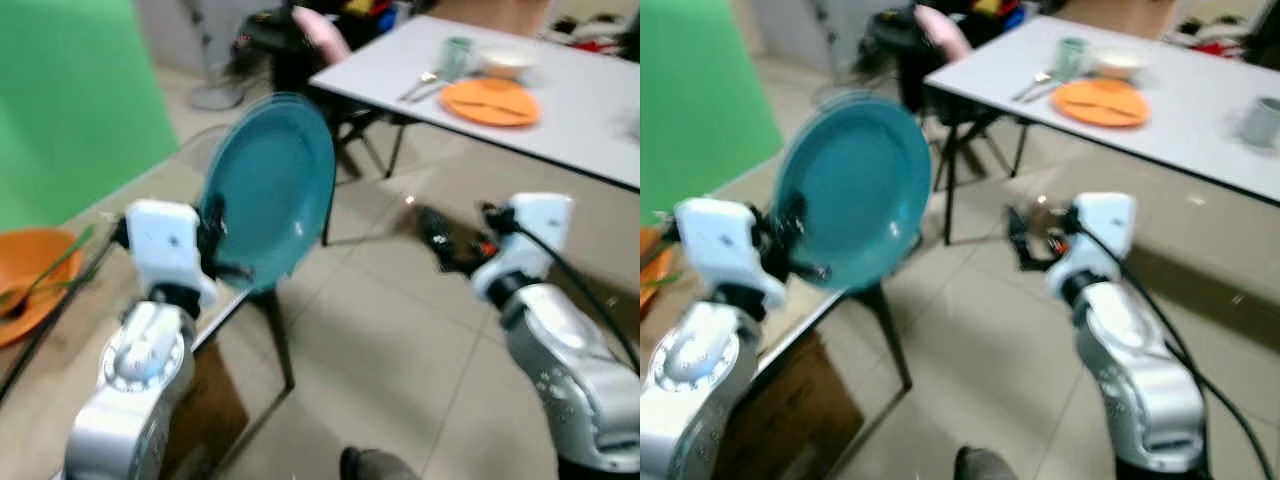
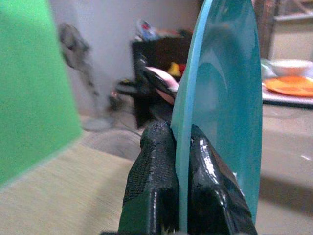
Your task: Setting the table
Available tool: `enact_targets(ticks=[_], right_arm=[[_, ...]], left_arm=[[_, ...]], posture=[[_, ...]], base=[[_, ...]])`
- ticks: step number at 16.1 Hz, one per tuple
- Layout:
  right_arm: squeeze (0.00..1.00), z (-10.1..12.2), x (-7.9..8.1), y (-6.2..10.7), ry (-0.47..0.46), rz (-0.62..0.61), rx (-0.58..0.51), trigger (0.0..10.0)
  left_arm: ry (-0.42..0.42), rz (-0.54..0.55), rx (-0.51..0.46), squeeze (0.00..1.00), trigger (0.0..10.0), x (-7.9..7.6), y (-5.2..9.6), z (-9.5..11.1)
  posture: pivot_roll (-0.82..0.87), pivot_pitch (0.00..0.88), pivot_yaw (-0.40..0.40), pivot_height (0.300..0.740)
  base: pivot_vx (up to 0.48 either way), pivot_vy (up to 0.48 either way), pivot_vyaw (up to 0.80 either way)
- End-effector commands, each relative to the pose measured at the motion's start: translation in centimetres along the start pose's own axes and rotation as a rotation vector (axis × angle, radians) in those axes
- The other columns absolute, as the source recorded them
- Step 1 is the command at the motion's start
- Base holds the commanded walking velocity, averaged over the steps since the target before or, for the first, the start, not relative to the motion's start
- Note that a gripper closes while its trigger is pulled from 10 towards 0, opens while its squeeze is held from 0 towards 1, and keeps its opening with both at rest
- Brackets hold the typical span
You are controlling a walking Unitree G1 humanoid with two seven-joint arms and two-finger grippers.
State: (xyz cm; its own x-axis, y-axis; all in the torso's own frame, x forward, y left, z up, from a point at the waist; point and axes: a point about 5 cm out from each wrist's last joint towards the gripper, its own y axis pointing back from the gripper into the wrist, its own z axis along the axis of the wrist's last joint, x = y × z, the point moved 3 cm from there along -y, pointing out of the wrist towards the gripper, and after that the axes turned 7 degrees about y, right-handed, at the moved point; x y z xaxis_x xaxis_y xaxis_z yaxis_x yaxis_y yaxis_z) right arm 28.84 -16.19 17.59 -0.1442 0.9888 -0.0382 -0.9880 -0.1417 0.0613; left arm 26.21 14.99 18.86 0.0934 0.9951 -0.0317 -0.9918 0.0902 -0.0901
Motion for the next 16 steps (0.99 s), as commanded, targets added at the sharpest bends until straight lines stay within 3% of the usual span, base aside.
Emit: enact_targets(ticks=[1,16], right_arm=[[0.00,-0.2,0.2,0.0,-0.003,-0.007,0.010,10.0],[0.00,-0.7,-0.7,-0.1,-0.019,-0.073,0.021,10.0]], left_arm=[[-0.014,-0.004,-0.052,0.00,10.0,0.3,0.1,1.1],[0.040,-0.067,-0.051,0.00,10.0,-0.6,-0.4,0.8]], posture=[[-0.04,0.000,0.047,0.740],[-0.06,0.000,0.073,0.740]], base=[[0.247,0.000,-0.79],[0.365,0.000,-0.79]])
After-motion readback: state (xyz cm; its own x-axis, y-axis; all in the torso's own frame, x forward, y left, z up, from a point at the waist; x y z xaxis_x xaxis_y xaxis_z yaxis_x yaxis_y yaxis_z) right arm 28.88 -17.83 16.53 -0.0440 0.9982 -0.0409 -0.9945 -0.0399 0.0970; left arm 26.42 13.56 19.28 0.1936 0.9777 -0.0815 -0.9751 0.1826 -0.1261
